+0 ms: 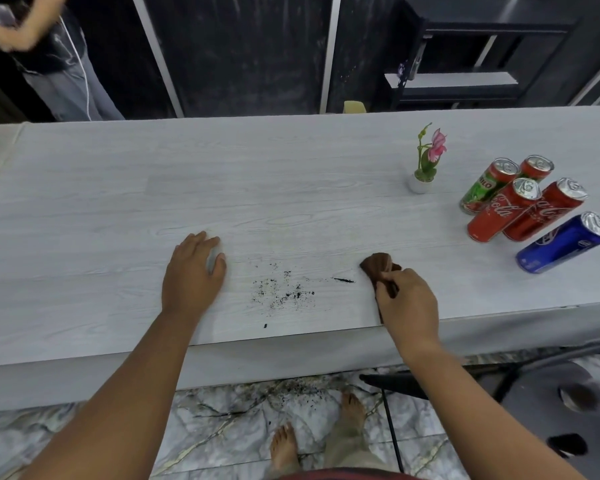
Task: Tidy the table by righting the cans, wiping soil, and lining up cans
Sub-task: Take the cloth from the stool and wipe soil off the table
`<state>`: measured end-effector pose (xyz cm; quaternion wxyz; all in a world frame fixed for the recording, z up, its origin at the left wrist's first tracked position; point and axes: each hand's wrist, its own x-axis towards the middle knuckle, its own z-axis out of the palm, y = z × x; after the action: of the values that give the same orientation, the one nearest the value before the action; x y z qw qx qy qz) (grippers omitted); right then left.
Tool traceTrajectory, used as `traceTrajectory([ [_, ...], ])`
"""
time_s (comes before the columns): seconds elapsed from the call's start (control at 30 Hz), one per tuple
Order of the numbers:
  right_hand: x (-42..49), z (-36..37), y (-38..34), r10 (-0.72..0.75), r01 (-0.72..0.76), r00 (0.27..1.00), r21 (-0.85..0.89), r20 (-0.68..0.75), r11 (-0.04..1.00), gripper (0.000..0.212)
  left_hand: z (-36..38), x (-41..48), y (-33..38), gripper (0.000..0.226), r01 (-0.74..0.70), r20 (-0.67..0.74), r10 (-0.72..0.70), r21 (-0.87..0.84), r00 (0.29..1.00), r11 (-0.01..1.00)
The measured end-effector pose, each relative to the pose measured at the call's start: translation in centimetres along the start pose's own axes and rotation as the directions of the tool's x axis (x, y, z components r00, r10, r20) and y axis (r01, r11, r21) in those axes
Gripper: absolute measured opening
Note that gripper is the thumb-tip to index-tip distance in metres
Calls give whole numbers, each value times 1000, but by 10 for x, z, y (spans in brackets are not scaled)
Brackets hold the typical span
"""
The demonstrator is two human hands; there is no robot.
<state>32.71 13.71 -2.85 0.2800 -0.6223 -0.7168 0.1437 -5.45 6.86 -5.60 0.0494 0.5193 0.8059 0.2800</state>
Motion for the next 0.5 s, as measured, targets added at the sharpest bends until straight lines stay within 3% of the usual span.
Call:
traceTrajectory([
  [0.17, 0, 20, -28, 27, -40, 995, 130, 100, 991, 16, -4, -10, -14, 52, -79, 102, 71, 76, 992, 994],
  [0.27, 21, 6, -19, 104, -106, 994, 175, 20, 979, 15, -11, -17, -27, 56, -124, 124, 111, 95, 986, 988],
  [0.37, 45, -17, 8, 168, -165, 985, 72, -38, 984, 16, -12, -17, -25, 60, -103, 94, 94, 86, 991, 991],
  [0.5, 43, -16, 20, 184, -184, 983, -52, 0, 982, 15, -12, -17, -19, 57, -100, 51, 96, 85, 994, 991],
])
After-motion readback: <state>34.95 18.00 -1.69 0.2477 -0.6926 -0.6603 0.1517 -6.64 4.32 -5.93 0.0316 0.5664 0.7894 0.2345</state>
